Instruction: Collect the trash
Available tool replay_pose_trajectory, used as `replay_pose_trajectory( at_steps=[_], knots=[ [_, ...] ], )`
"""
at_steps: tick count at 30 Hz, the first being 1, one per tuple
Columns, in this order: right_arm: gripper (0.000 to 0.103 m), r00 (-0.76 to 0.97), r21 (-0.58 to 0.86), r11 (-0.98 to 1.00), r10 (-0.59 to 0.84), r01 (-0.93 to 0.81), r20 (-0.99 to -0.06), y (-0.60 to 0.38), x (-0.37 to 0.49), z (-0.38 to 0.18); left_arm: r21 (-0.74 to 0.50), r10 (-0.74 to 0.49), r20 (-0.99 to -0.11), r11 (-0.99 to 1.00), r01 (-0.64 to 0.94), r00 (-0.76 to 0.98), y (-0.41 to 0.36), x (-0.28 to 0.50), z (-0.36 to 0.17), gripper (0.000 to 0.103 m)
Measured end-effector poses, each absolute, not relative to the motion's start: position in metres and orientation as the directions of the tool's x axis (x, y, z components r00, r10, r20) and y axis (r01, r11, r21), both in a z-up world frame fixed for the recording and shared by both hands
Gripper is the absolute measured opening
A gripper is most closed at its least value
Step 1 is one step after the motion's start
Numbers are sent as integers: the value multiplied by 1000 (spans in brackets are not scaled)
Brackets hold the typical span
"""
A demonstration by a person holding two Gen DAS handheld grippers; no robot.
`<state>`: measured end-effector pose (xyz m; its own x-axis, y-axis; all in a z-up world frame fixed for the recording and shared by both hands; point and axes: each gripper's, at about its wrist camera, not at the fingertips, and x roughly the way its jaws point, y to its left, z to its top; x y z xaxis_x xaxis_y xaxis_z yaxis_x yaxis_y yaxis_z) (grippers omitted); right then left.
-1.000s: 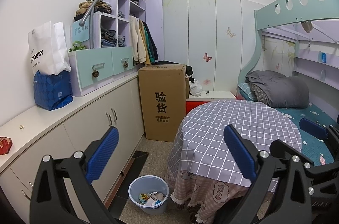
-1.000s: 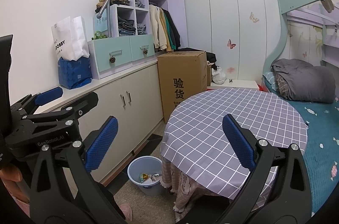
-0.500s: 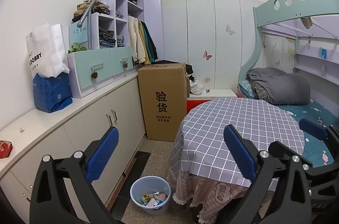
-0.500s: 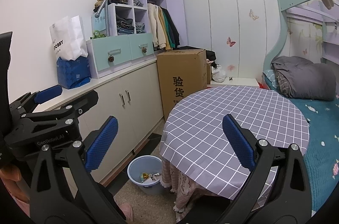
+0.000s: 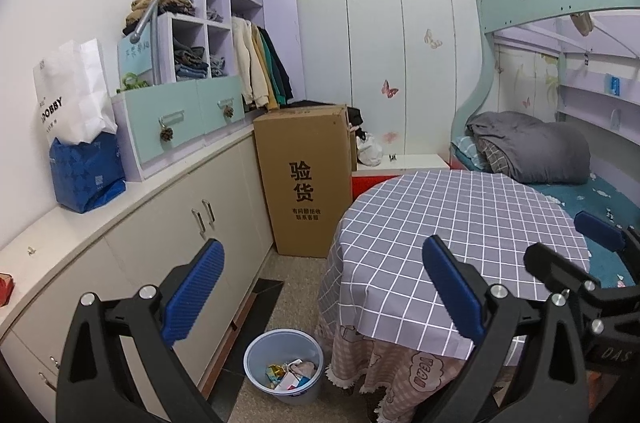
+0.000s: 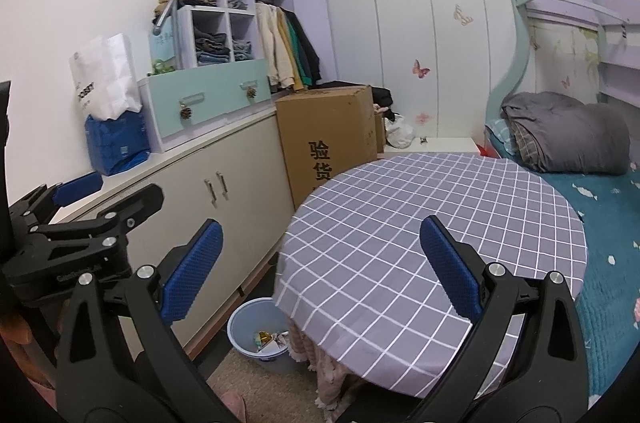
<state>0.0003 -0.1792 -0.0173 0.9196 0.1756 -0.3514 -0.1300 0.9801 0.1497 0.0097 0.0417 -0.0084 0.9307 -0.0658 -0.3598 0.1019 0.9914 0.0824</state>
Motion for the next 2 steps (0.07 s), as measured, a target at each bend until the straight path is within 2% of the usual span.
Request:
replay_pose_trajectory(
  at_steps=[2],
  knots=[
    [97, 917, 149, 983, 159, -110, -366, -187, 11, -24, 81, -66, -383, 991, 105, 922, 35, 25, -14, 97]
  ],
)
